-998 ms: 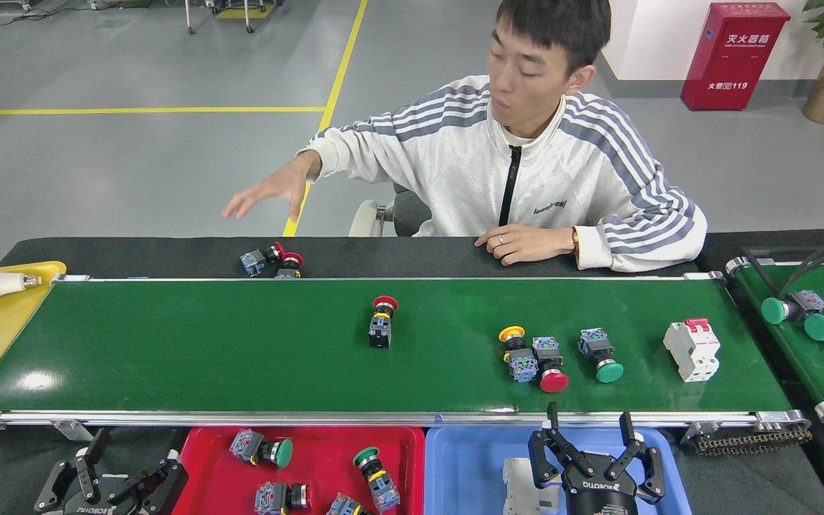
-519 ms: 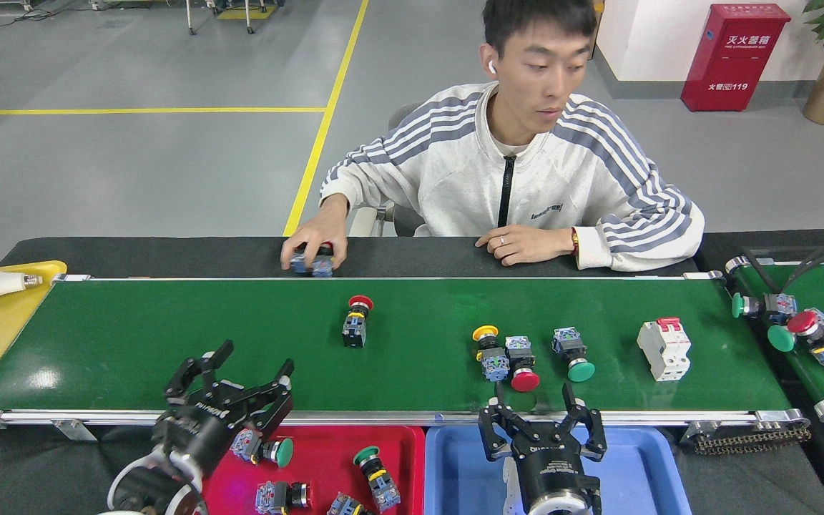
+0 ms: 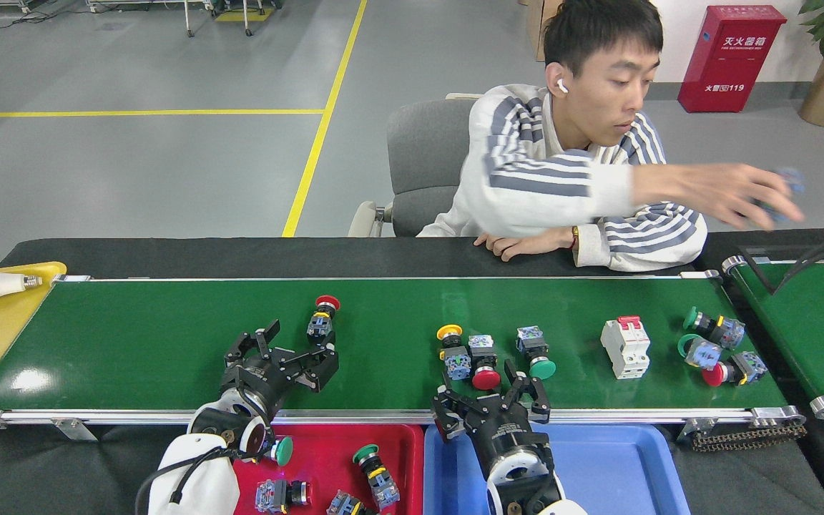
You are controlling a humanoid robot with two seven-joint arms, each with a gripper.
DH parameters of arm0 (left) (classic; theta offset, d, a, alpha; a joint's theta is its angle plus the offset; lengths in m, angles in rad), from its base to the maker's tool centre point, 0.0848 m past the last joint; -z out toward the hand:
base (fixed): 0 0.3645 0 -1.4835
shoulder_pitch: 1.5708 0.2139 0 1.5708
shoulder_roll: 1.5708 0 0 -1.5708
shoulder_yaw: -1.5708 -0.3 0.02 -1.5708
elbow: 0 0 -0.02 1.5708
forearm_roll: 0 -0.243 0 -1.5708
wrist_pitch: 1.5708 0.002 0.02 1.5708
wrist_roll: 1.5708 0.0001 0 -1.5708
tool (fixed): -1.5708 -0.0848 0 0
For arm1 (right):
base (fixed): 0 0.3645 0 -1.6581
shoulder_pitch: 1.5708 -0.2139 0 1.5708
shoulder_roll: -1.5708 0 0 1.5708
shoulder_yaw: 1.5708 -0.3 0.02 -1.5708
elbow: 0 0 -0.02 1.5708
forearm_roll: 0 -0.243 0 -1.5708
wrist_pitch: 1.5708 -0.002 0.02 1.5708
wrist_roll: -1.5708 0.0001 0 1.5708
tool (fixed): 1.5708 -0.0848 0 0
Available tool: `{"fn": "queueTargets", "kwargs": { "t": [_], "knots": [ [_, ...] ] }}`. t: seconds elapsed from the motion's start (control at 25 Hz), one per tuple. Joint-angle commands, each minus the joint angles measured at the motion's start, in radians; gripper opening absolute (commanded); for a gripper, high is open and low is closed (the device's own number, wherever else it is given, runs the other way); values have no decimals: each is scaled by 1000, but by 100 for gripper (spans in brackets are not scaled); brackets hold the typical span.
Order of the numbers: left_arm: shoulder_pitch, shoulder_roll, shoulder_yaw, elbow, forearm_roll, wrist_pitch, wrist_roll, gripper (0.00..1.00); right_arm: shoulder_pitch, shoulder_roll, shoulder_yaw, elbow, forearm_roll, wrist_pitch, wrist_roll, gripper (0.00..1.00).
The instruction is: Pick switch part from conveyor to tray
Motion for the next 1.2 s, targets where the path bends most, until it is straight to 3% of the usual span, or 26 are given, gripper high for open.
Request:
{"fn": "queueTargets", "kwargs": {
  "t": [0.0, 0.16, 0.2, 0.28, 0.32, 0.4, 0.44, 0.52, 0.6, 0.72, 0.8, 0.84, 0.88, 0.92, 1.0, 1.16],
  "knots": [
    [-28, -2, 6, 19, -1, 29, 12, 63, -53, 37, 1, 55, -3, -24, 2, 100],
    [-29, -1, 10, 26, 5, 29, 13, 28, -94, 48, 8, 123, -23, -34, 2, 99],
    [-29, -2, 12, 25, 10, 30, 19, 23, -94, 48, 13, 123, -33, -34, 2, 93],
    [-26, -8, 15, 22, 12, 30, 65, 13, -95, 48, 16, 123, -36, -35, 2, 62],
    [-17, -10, 13, 13, 12, 20, 111, 10, -95, 46, 16, 123, -38, -35, 2, 33],
    [24, 1, 9, -29, 8, -22, 125, 9, -95, 40, 16, 117, -38, -35, 2, 15],
    [64, 13, 15, -102, 8, -97, 125, 9, -94, 40, 16, 109, -38, -37, 0, 8],
    [196, 81, 75, -299, 15, -357, 125, 11, -85, 38, 17, 78, -38, -44, -3, 2],
    [351, 125, 194, -440, 15, -603, 124, 24, -69, 14, 30, 16, -38, -83, -3, 2],
    [501, 116, 389, -540, 15, -603, 124, 56, 15, -43, 60, -138, -38, -235, -5, 2],
    [558, 68, 480, -563, 12, -603, 122, 100, 115, -95, 70, -268, -36, -400, -5, 2],
    [570, 48, 500, -564, 8, -603, 122, 100, 153, -109, 71, -313, -35, -465, -5, 8],
    [581, 32, 516, -563, 7, -603, 122, 100, 196, -126, 71, -359, -33, -541, -3, 34],
    [587, 30, 532, -566, 10, -603, 124, 100, 239, -130, 71, -400, -32, -614, -5, 97],
    [586, 21, 556, -578, 10, -603, 124, 100, 271, -130, 70, -417, -30, -706, -6, 100],
    [584, 12, 570, -592, 15, -603, 124, 100, 270, -120, 62, -416, -27, -686, -1, 100]
  ]
}}
